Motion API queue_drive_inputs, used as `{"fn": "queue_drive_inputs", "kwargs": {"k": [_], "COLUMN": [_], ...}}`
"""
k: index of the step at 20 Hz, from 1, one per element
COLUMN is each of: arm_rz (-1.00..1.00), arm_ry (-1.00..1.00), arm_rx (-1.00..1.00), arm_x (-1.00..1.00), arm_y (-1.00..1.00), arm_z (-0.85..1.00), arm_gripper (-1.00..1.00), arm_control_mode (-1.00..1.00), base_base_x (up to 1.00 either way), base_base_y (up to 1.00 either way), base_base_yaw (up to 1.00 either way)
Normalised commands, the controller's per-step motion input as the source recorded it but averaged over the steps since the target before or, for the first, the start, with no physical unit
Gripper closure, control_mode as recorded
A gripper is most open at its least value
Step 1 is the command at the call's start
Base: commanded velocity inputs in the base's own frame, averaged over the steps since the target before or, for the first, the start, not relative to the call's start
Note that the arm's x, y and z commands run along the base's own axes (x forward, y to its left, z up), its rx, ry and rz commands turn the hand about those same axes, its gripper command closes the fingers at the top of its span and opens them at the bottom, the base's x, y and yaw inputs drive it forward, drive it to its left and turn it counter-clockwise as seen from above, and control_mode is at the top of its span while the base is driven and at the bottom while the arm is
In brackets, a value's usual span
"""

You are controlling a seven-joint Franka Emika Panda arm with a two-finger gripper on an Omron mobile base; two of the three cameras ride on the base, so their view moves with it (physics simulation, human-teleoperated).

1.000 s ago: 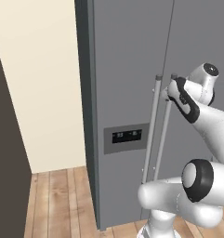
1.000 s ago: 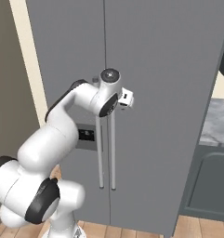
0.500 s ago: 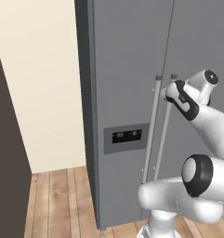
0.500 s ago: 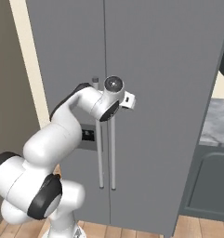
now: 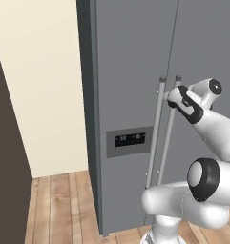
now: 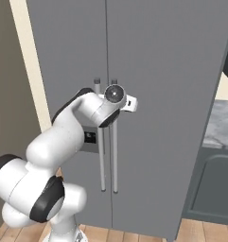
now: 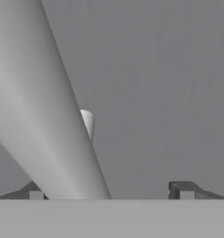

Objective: There is a bowl on the dining counter. Grab a lemon wedge from the fridge and place it in the bowl. Then get the liquor bottle and glass cup from the cabinet and place them next to the bowl.

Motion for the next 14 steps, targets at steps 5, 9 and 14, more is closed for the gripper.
{"fn": "queue_drive_inputs", "kwargs": {"k": [5,9,14], "arm_rz": [0.0,0.0,0.0], "arm_ry": [0.0,-0.06,-0.11], "arm_rx": [0.0,0.0,0.0], "arm_x": [0.3,-0.11,-0.42], "arm_y": [0.0,-0.31,-0.59], "arm_z": [-0.02,0.0,0.0], "arm_gripper": [1.0,1.0,1.0], "arm_control_mode": [-1.0,-1.0,-1.0], "base_base_x": [0.0,0.0,0.0], "base_base_y": [0.0,0.0,0.0], "base_base_yaw": [0.0,0.0,0.0]}}
